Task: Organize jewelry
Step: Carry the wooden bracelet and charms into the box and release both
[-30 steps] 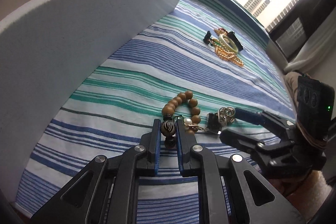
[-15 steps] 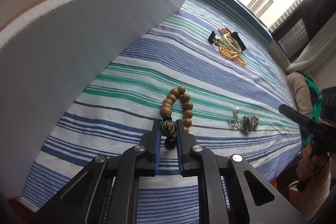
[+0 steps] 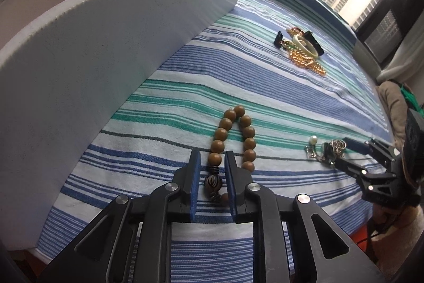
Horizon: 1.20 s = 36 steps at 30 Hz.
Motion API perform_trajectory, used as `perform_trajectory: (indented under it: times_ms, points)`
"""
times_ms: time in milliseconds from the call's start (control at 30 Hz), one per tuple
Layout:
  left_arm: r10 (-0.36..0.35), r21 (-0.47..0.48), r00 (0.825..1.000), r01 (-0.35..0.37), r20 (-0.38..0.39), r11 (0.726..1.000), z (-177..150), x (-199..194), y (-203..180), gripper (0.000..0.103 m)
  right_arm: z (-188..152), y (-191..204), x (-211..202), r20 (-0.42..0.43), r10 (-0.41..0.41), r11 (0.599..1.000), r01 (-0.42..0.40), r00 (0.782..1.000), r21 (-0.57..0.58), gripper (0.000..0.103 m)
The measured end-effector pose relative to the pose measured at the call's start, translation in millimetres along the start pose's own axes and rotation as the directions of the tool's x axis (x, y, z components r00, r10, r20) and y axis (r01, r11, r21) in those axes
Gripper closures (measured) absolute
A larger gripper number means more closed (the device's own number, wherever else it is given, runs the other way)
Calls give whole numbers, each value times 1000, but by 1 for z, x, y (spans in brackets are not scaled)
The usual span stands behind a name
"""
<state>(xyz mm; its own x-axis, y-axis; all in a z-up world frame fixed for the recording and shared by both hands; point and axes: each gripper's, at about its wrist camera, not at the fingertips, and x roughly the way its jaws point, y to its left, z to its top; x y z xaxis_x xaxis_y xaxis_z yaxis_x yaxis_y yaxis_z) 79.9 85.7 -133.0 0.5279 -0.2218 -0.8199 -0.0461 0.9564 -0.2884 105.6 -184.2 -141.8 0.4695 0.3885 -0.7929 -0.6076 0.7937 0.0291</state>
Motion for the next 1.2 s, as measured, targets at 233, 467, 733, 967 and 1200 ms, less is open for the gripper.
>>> perform_trajectory:
  times_ms: [233, 467, 733, 967, 1200]
  points:
    - [41, 37, 998, -40, -40, 999, 6, 2, -5, 94, 8, 12, -5, 3, 41, 998, -41, 999, -42, 83]
    - [-112, 0, 994, 112, 15, 994, 15, -36, -12, 94, 9, -1, -64, 104, 84, 990, -95, 991, 105, 83]
    - [-159, -8, 978, 161, 138, 987, 41, -103, -22, 94, 22, -12, -89, 159, 70, 979, -98, 985, 177, 83]
    - [-52, -42, 963, 65, 266, 997, 73, -188, 2, 94, 72, -5, -86, 157, 157, 964, -186, 975, 191, 84]
    - [179, -178, 924, -124, 338, 976, 109, -219, 74, 94, 181, 60, -90, 188, 285, 953, -299, 940, 47, 88]
